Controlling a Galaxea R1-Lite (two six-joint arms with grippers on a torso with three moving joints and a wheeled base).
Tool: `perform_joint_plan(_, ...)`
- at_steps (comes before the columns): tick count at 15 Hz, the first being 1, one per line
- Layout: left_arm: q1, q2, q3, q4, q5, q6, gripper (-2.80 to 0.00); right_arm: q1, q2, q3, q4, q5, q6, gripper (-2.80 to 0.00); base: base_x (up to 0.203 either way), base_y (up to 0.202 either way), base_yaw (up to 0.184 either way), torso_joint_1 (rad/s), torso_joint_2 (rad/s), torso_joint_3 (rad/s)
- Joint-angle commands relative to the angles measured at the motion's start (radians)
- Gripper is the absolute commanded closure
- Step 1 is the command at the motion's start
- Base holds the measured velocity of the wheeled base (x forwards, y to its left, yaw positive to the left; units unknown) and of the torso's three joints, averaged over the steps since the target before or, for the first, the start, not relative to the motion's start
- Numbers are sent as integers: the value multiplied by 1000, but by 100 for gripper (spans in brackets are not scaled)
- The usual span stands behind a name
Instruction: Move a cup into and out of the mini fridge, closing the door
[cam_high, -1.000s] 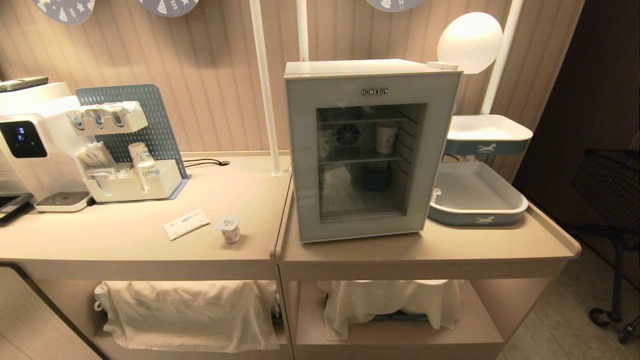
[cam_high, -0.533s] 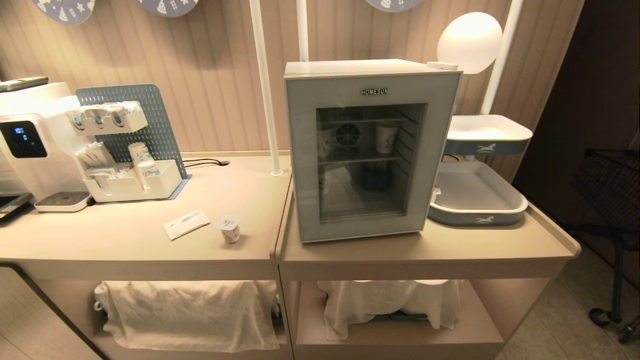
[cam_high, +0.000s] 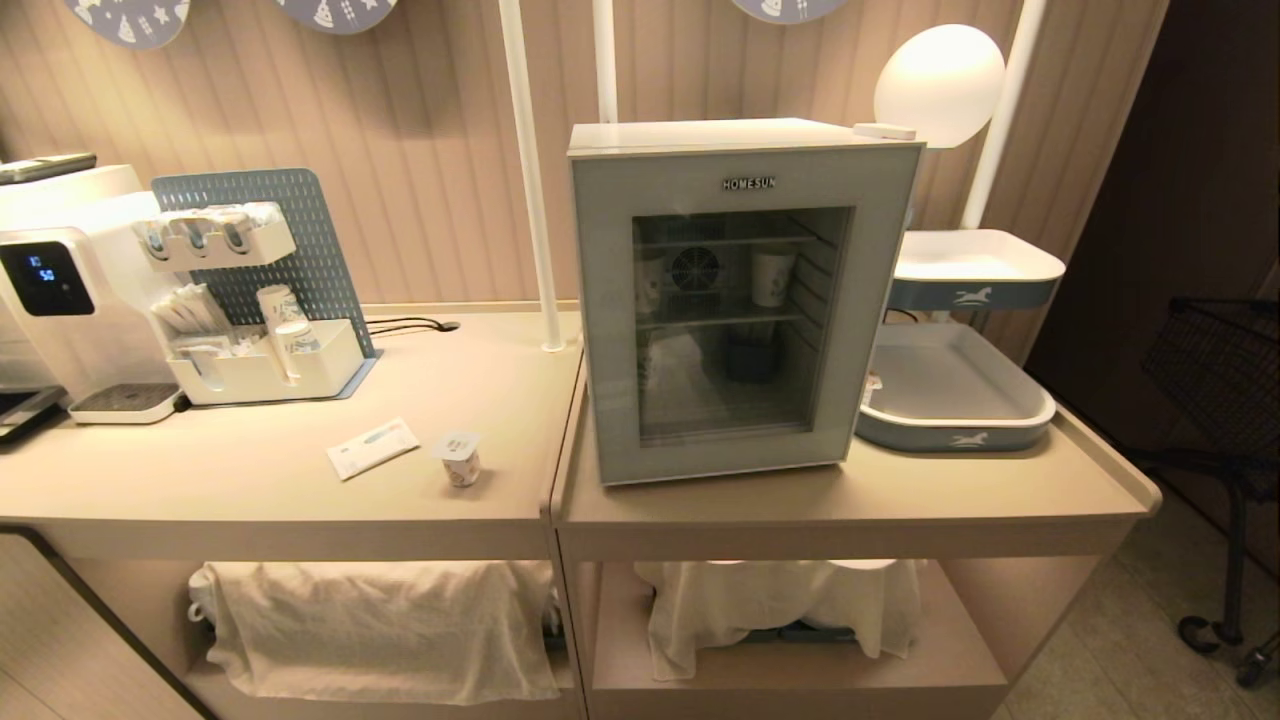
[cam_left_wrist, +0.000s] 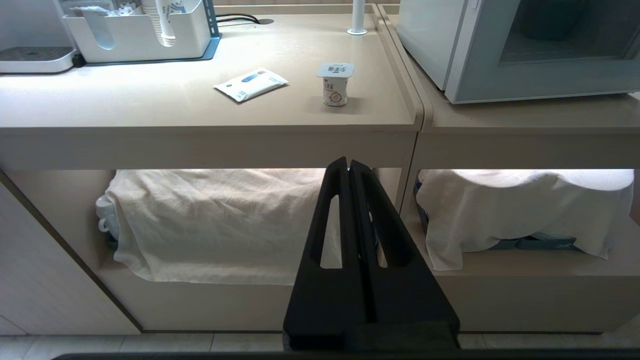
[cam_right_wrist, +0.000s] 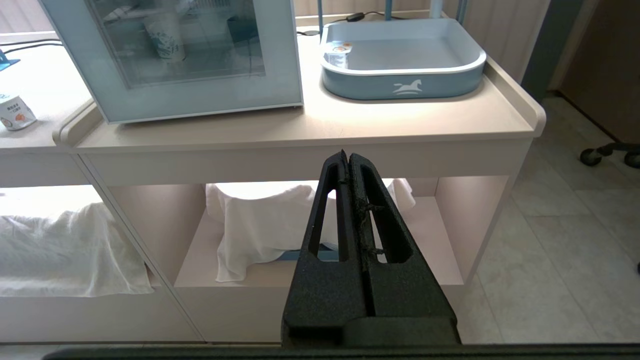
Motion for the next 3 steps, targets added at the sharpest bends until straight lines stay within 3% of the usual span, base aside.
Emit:
perform_joint_plan(1,0,0,0,0,0,0,0,0,2,-1,1,0,3,0,0,0,0,0,0,0)
perform_joint_plan(3,0,0,0,0,0,0,0,0,2,-1,1,0,3,0,0,0,0,0,0,0)
